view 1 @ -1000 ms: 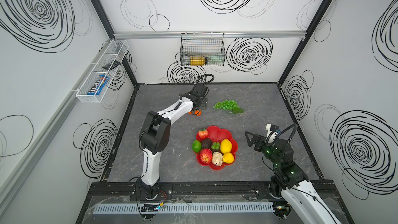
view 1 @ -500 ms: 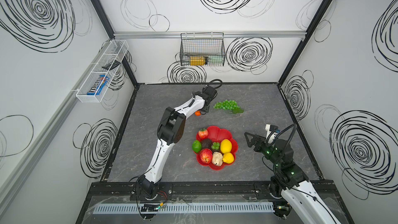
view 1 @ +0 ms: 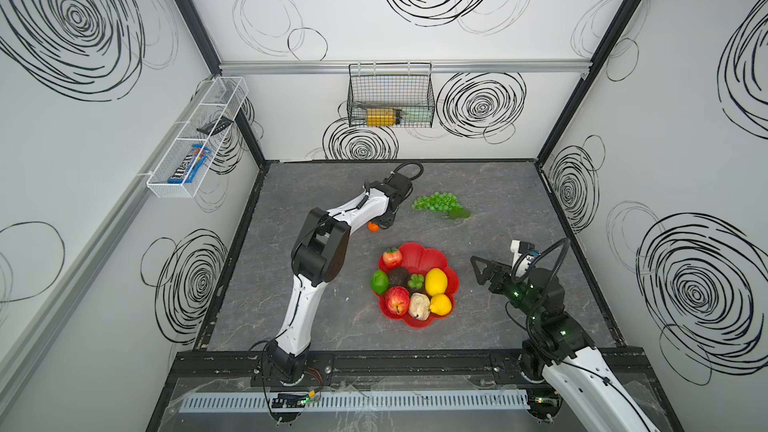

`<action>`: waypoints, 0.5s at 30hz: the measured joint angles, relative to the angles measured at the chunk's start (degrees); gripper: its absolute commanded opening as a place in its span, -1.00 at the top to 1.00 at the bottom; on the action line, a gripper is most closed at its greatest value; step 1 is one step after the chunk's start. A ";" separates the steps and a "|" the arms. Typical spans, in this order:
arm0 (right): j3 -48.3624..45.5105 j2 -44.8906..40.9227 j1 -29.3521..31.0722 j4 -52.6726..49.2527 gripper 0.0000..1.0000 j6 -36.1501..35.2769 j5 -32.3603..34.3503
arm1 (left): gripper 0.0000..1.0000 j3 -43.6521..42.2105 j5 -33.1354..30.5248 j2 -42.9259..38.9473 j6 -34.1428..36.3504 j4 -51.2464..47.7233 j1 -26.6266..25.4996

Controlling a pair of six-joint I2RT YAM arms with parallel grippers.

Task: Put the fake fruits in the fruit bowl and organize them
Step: 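Lower the left gripper and close on the tangerines' stem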

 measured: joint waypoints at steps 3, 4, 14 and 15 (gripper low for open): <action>0.00 0.94 0.00 0.42 -0.87 0.13 -0.31 | -0.14 -5.16 -0.37 -4.87 -0.07 1.55 0.00; 0.00 1.20 0.00 0.46 -0.87 0.13 -0.39 | -0.14 -7.13 -0.52 -6.54 -0.17 2.29 0.00; -0.68 2.01 0.00 1.86 -0.87 0.22 -1.05 | -0.28 -15.78 5.27 -12.15 -1.29 10.84 0.83; -0.74 2.01 0.00 1.92 -0.87 0.24 -1.05 | -0.30 -15.78 5.79 -12.13 -1.42 11.41 0.68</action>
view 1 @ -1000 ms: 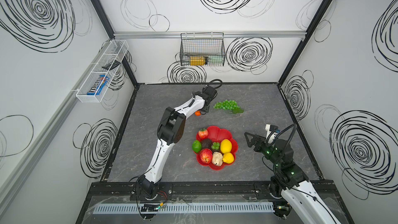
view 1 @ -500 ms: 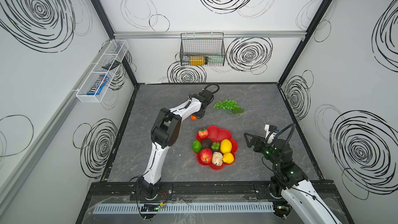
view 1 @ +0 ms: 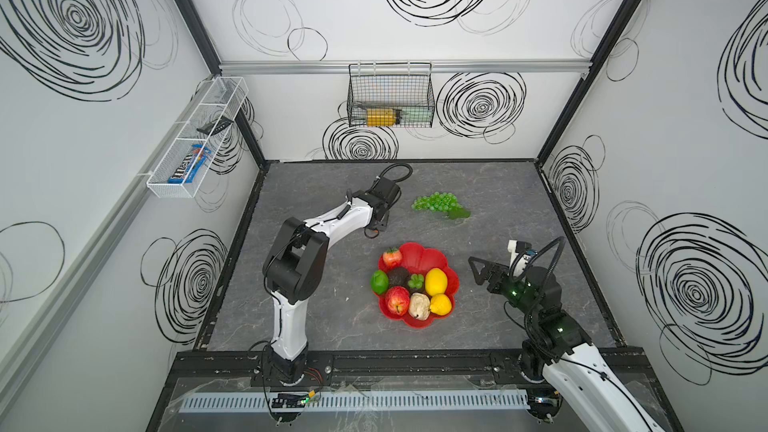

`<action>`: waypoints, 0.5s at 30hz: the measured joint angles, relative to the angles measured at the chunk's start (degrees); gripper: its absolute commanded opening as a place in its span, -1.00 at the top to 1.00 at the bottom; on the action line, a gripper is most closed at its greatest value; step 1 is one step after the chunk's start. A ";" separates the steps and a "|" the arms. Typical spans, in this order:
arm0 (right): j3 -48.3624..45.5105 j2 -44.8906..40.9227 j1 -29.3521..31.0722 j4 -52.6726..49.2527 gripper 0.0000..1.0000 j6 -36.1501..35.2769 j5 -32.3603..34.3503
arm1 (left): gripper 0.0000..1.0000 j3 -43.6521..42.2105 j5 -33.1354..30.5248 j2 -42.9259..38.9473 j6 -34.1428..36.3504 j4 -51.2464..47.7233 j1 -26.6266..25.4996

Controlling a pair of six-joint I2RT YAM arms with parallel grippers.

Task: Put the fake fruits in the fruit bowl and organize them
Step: 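Lower the left gripper and close on the tangerines' stem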

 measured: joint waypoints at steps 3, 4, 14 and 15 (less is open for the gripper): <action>-0.09 0.07 0.00 0.24 -0.87 0.11 -0.02 | -0.30 0.59 1.25 0.07 -0.39 1.16 -0.76; -0.09 0.15 0.00 0.35 -0.87 0.11 -0.02 | -0.30 1.18 1.40 0.28 -0.55 1.05 -0.96; -0.09 1.05 0.02 0.61 -0.87 -0.09 -0.22 | -0.15 5.31 0.35 6.47 -0.98 0.50 -1.29; -0.09 1.07 0.00 0.63 -0.87 -0.13 -0.24 | -0.13 5.14 0.17 6.62 -1.03 0.48 -1.20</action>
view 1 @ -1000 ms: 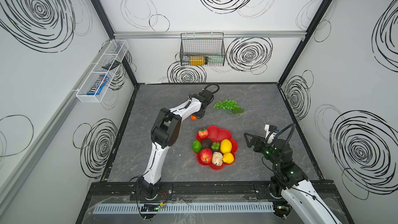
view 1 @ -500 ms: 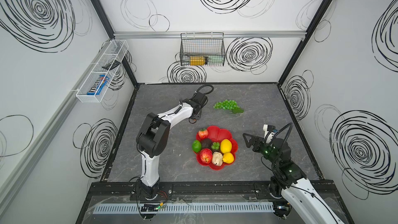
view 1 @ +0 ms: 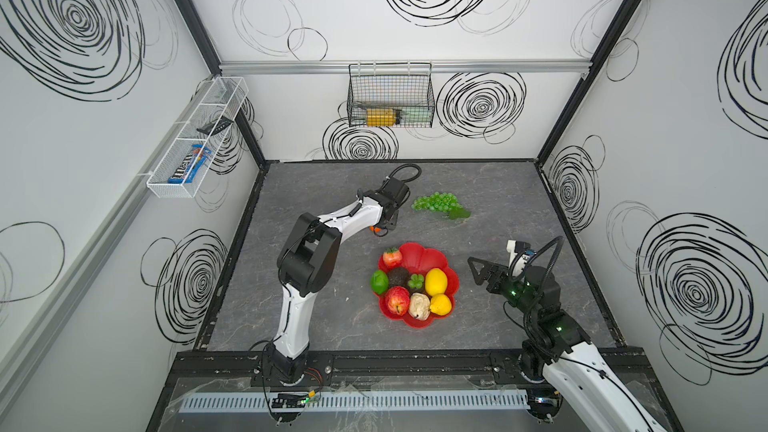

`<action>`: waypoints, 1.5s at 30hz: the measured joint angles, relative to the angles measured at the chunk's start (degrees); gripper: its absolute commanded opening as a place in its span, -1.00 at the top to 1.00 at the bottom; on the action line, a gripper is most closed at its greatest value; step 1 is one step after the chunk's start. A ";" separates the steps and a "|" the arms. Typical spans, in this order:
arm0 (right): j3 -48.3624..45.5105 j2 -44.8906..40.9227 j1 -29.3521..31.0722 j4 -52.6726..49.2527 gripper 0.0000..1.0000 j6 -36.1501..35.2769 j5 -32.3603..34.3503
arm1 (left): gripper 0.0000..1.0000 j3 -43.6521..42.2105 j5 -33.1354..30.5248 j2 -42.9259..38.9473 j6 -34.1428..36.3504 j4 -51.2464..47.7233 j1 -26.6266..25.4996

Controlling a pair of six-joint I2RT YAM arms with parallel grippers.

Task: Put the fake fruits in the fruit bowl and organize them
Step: 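Lower the left gripper and close on the tangerines' stem, then carry the tangerines with the left gripper over the bowl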

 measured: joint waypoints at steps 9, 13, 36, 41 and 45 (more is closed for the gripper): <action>0.00 3.76 0.02 1.49 -0.87 -0.70 -1.25 | 0.16 -7.98 -1.40 -2.97 -0.59 1.60 0.50; 0.00 4.98 0.02 2.16 -0.87 -0.94 -1.49 | 0.26 -10.80 -1.77 -5.18 -0.76 2.89 0.87; 0.00 5.31 0.02 2.93 -0.87 -1.31 -2.01 | 1.00 -14.64 -0.70 -9.01 -0.76 7.04 1.38; 0.00 5.29 0.00 2.93 -0.87 -1.38 -1.97 | 1.00 -21.97 -0.68 -18.03 -0.57 8.68 0.92; 0.00 5.46 0.00 3.04 -0.87 -1.51 -1.99 | 1.00 -27.26 0.90 -28.48 -0.57 11.04 0.35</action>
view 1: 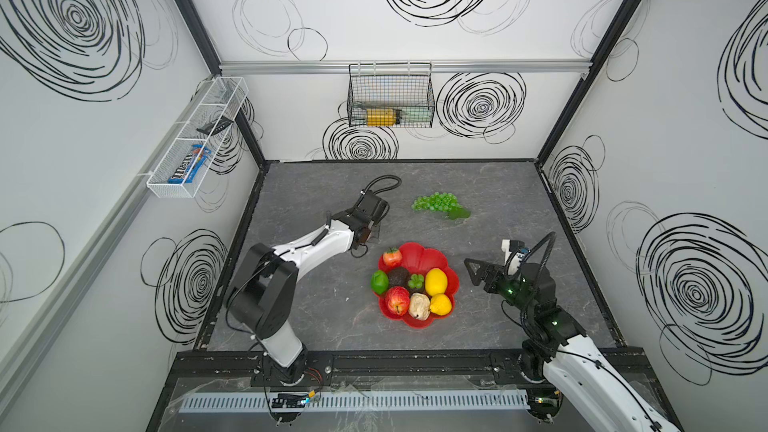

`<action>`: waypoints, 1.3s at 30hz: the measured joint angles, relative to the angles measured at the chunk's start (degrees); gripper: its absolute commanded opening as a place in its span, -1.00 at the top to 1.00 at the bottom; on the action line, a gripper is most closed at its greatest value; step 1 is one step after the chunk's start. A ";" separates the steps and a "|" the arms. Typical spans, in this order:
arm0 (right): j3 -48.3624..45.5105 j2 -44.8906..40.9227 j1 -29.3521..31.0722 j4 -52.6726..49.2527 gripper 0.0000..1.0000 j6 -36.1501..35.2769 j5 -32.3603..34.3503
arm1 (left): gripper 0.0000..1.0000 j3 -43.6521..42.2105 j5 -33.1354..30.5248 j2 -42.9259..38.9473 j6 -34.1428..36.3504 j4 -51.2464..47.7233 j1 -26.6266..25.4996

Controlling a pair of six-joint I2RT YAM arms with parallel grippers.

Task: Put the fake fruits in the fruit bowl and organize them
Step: 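Carry the tangerines with the left gripper over the bowl, then lower the tangerines into the bowl and open the left gripper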

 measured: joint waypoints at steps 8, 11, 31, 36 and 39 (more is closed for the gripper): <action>0.00 0.83 0.02 0.37 -0.87 -0.02 0.02 | 1.00 -3.52 8.61 -16.87 2.40 -1.53 -5.70; 0.00 1.25 0.00 0.90 -0.87 -0.02 0.04 | 1.00 -3.50 12.63 -19.39 5.11 -4.37 -10.21; 0.00 1.73 0.00 2.58 -0.87 0.00 -0.17 | 1.00 -1.73 22.36 -12.17 23.89 -15.56 -25.14; 0.00 1.66 0.00 2.58 -0.87 0.00 -0.39 | 1.00 -1.49 22.21 -10.58 26.25 -15.52 -25.38; 0.00 1.77 0.00 2.60 -0.87 0.02 -0.52 | 1.00 -1.49 22.21 -10.25 27.39 -15.52 -25.38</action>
